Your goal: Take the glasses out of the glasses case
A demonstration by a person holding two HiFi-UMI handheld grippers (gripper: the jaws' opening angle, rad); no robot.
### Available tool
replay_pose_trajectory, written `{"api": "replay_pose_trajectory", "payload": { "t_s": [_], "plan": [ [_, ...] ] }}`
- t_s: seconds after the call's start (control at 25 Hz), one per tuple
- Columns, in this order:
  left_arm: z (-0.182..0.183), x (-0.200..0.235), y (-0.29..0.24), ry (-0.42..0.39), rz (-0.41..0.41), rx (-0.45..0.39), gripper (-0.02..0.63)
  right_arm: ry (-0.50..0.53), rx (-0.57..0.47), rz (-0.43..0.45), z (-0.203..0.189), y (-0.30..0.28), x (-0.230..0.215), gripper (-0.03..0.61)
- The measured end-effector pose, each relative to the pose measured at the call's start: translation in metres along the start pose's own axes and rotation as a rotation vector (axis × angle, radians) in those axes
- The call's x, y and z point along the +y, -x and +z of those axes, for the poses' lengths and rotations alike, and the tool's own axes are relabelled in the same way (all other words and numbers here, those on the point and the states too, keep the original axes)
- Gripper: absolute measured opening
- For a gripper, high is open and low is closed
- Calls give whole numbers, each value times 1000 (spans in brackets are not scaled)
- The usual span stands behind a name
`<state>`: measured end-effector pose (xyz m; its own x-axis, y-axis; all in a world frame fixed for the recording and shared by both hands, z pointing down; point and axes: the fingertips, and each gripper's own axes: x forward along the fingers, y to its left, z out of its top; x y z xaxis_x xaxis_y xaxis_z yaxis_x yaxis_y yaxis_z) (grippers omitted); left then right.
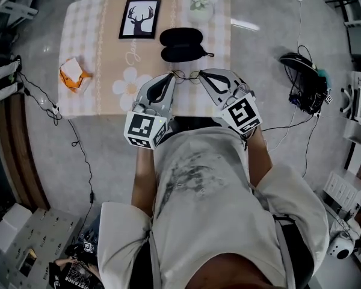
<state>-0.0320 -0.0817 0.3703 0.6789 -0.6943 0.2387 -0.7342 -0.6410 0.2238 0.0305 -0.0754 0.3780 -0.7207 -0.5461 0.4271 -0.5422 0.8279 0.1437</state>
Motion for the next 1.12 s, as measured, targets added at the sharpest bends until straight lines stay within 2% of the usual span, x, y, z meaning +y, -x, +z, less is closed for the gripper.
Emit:
{"api": "replay_pose_trajectory", "payload": {
  "t_s": [0.36, 1.12],
  "plan": [
    [-5, -2, 7, 7, 0, 14, 8, -81, -39, 9, 4, 10, 6, 17],
    [-8, -3, 14, -6, -10, 15, 8, -82, -29, -3, 3, 12, 16, 17]
  ]
}}
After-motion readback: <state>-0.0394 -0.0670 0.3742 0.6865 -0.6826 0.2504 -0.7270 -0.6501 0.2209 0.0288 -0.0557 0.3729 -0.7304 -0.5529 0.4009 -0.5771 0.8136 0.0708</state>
